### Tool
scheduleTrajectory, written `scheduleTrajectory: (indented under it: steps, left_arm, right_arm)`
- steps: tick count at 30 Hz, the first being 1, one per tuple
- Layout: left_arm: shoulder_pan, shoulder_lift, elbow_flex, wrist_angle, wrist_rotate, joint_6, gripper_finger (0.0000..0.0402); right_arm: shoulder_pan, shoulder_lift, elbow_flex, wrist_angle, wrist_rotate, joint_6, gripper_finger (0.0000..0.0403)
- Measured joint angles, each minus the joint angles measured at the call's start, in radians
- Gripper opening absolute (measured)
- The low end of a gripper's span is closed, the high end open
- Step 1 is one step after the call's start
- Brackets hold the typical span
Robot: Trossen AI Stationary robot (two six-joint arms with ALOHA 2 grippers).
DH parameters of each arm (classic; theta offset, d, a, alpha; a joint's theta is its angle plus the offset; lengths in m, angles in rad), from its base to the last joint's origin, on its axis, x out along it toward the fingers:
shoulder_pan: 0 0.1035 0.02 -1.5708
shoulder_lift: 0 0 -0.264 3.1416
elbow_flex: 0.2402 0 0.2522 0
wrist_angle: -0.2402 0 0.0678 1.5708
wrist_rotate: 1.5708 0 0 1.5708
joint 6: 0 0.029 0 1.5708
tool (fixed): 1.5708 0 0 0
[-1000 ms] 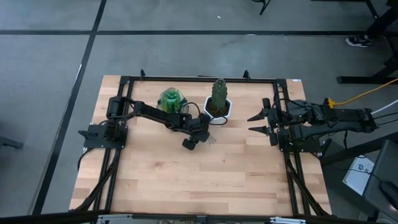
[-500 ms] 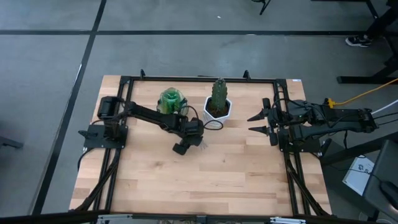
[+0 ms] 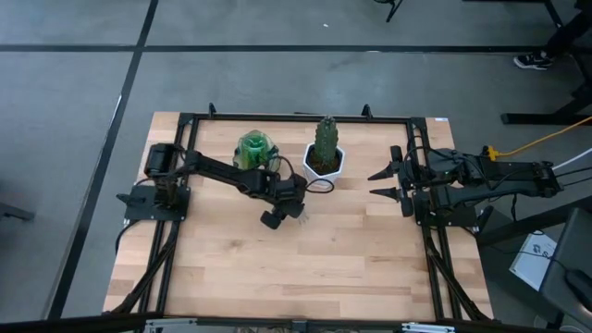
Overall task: Pick & Place Garden tools in Gardening bag
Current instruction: Put the brown hand rake into the brown gardening bag
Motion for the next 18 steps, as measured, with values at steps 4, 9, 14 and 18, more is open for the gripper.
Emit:
scheduleTrajectory:
  steps: [4,9,14,18]
  left_arm:
    - [0.014,0.047,0.000,0.020,-0.003,0.044,0.0198]
    - [0.030,0.077,0.002,0.010,0.001,0.049,0.0198]
    - [0.033,0.072,-0.006,0.016,0.010,0.010,0.0187]
    - [0.033,0.073,-0.006,-0.011,0.055,-0.026,0.0143]
  right_arm:
    - [0.000,0.000,0.000,0.000,0.000,0.000,0.0172]
    - [0.000,0.000,0.000,0.000,0.000,0.000,0.0172]
    - [0.000,0.000,0.000,0.000,0.000,0.000,0.0172]
    - [0.000,0.000,0.000,0.000,0.000,0.000,0.0172]
